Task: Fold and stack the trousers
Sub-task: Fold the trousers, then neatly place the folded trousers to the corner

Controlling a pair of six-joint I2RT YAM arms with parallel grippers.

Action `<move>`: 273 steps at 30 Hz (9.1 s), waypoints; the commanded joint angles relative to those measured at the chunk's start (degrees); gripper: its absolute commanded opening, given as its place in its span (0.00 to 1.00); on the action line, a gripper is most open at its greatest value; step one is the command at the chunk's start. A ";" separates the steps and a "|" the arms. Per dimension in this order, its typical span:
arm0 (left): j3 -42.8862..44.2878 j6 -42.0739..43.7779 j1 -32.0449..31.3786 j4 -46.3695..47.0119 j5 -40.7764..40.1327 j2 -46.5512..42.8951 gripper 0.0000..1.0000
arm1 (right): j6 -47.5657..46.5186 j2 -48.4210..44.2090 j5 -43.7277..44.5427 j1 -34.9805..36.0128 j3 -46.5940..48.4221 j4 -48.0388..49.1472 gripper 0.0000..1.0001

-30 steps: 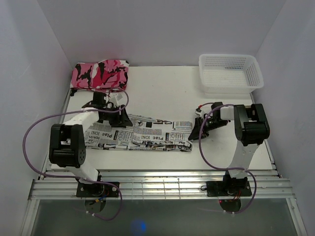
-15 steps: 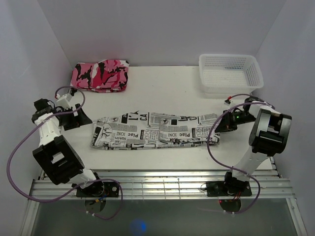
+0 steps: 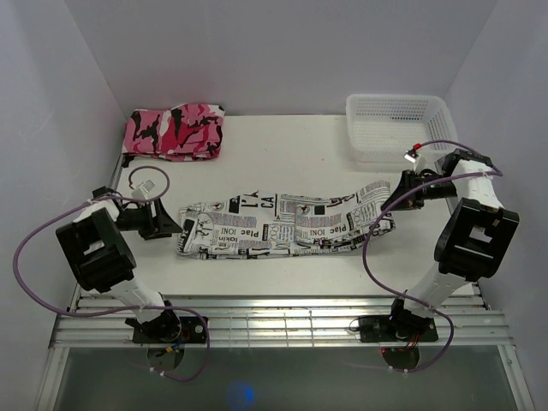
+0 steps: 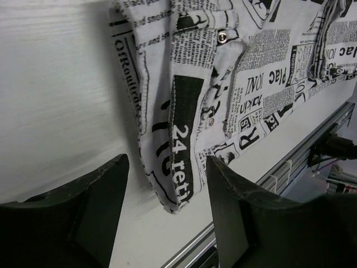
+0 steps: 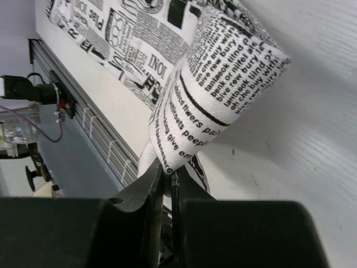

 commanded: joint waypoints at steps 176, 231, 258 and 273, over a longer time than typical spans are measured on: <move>17.51 19.31 5.45 -17.36 16.55 -7.68 0.48 | 25.65 13.09 1.83 62.42 20.71 37.98 0.84; 6.70 -15.93 18.28 -0.58 13.94 -15.85 0.98 | 7.37 35.60 59.12 87.38 32.94 51.17 0.93; -12.89 -55.20 2.20 19.10 -6.97 -25.16 0.98 | 23.28 37.36 41.13 78.85 40.93 52.67 0.08; -11.50 -70.87 -12.65 26.85 -23.49 -19.20 0.98 | 24.60 39.47 40.59 78.85 41.11 52.84 0.08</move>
